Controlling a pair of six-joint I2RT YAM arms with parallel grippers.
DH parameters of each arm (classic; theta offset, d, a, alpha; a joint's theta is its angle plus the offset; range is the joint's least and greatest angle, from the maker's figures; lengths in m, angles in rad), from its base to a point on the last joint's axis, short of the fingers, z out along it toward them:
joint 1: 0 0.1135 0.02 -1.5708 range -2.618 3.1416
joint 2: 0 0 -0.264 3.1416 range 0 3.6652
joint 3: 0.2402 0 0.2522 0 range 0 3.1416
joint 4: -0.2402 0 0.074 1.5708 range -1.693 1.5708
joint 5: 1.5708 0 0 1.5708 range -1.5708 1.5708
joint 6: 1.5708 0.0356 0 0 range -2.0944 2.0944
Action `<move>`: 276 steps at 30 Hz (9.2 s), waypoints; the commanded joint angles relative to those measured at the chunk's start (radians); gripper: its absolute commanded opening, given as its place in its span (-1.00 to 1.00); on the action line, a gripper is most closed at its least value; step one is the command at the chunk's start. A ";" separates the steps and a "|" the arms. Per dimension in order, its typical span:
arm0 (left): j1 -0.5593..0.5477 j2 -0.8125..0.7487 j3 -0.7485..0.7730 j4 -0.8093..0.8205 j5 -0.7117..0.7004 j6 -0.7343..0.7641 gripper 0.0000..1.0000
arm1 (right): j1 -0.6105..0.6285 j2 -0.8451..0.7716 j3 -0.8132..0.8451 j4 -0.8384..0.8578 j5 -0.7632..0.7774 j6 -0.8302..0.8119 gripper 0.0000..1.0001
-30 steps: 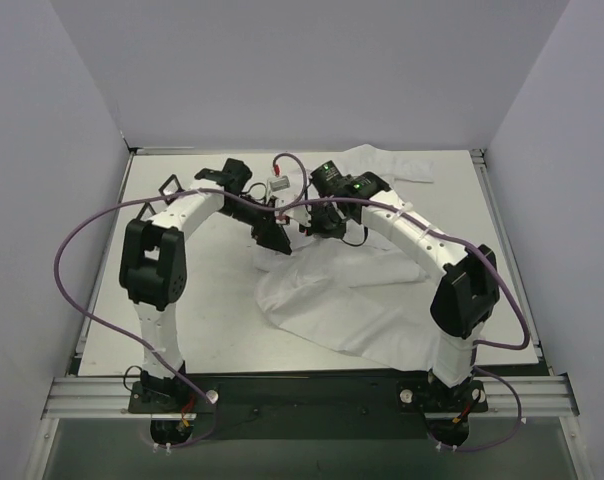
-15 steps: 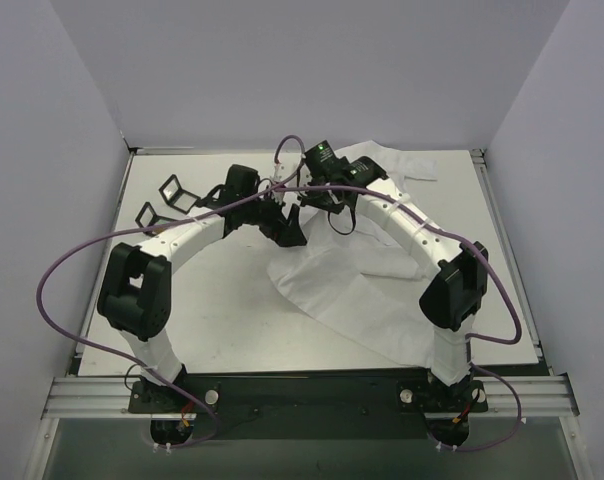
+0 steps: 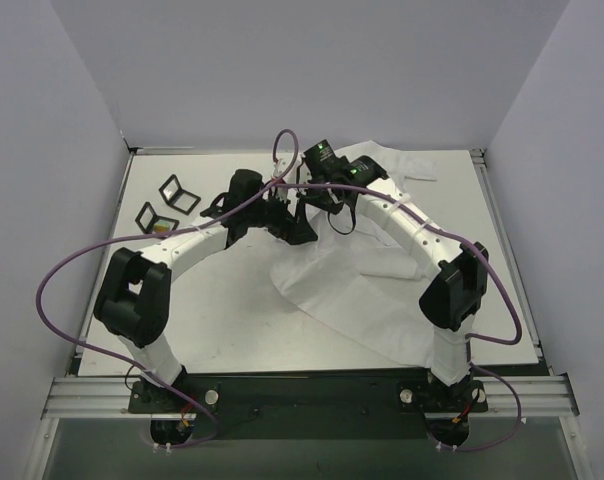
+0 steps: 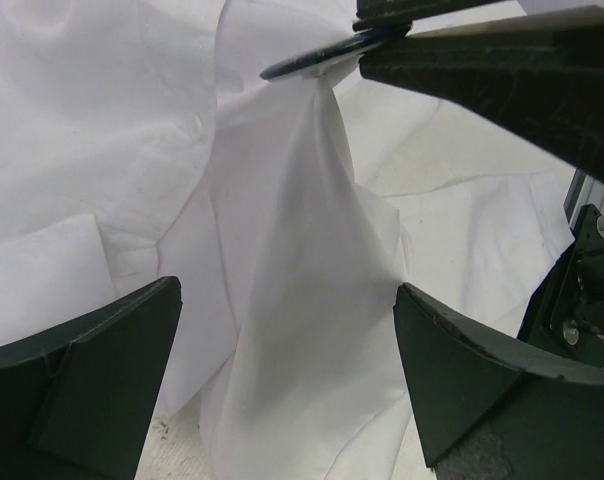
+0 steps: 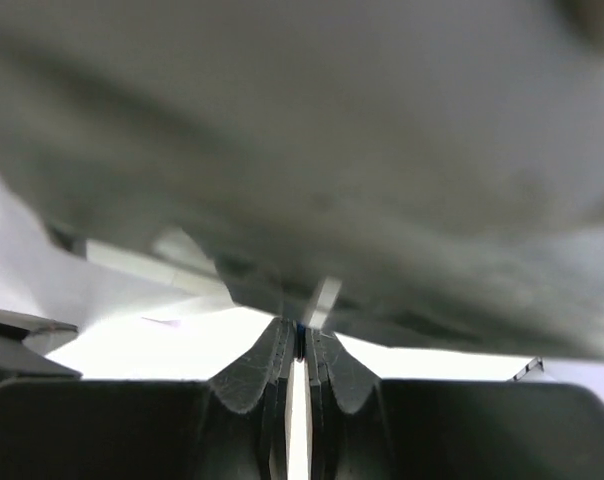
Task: Remove the brooch from the garment
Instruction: Pass from the right arm to the left, then adjust the flattened clothing at the center of the board.
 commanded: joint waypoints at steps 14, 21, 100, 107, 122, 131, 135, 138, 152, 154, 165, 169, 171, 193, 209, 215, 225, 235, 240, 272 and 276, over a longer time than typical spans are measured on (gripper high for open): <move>-0.057 -0.051 0.056 0.172 -0.082 -0.071 0.95 | -0.089 -0.007 0.055 -0.075 -0.037 0.195 -1.00; -0.114 0.022 0.124 0.091 -0.204 -0.030 0.95 | -0.091 -0.007 0.070 -0.103 -0.092 0.214 -1.00; 0.056 0.039 -0.143 1.100 0.572 -0.430 0.48 | -0.132 -0.201 -0.145 -0.216 -0.649 -0.062 -1.00; 0.029 0.002 -0.119 0.795 0.483 -0.157 0.43 | -0.146 -0.190 -0.123 -0.250 -0.721 -0.066 -1.00; -0.023 -0.004 -0.123 0.807 0.499 -0.189 0.29 | -0.148 -0.156 -0.093 -0.287 -0.774 -0.063 -1.00; -0.037 0.005 -0.116 0.775 0.512 -0.163 0.04 | -0.146 -0.155 -0.090 -0.304 -0.777 -0.071 -1.00; -0.045 0.002 -0.114 0.723 0.504 -0.125 -0.24 | -0.145 -0.155 -0.088 -0.308 -0.777 -0.074 -1.00; -0.048 0.004 -0.110 0.706 0.498 -0.120 -0.57 | -0.143 -0.150 -0.084 -0.313 -0.772 -0.075 -1.00; -0.039 0.015 -0.165 0.928 0.481 -0.288 -1.00 | -0.195 -0.164 -0.087 -0.314 -0.836 -0.077 -0.48; -0.028 0.025 -0.174 1.009 0.487 -0.396 -1.00 | -0.215 -0.177 -0.102 -0.314 -0.879 -0.082 -0.38; -0.016 0.076 -0.215 1.385 0.478 -0.698 -1.00 | -0.396 -0.276 -0.240 -0.180 -1.278 -0.077 -0.28; -0.016 0.087 -0.225 1.454 0.470 -0.750 -1.00 | -0.407 -0.311 -0.343 0.021 -1.311 0.035 -0.26; -0.016 0.090 -0.226 1.476 0.470 -0.766 -1.00 | -0.407 -0.317 -0.383 0.077 -1.291 0.069 -0.24; 0.013 0.076 -0.232 1.490 0.452 -0.775 -1.00 | -0.314 -0.322 -0.553 0.127 -1.159 -0.076 -0.19; 0.053 0.049 -0.257 1.389 0.398 -0.682 -1.00 | -0.270 -0.431 -0.547 0.028 -1.048 -0.085 -1.00; 0.052 0.039 -0.265 1.362 0.375 -0.645 -1.00 | -0.146 -0.428 -0.538 0.019 -1.005 -0.056 -1.00; 0.046 0.070 -0.261 1.442 0.398 -0.730 -1.00 | -0.030 -0.247 -0.358 0.023 -0.970 0.020 -1.00; 0.049 0.137 -0.234 1.645 0.436 -0.919 -1.00 | -0.008 -0.227 -0.246 -0.119 -0.887 0.001 -0.25; 0.052 0.154 -0.220 1.724 0.432 -1.000 -1.00 | -0.010 -0.282 -0.243 -0.236 -0.864 -0.083 -0.09; 0.035 0.167 -0.208 1.724 0.430 -1.036 -1.00 | 0.186 -0.076 0.125 -0.403 -0.708 -0.043 0.00; 0.035 0.171 -0.205 1.721 0.430 -1.039 -1.00 | 0.220 -0.059 0.185 -0.373 -0.616 0.000 0.00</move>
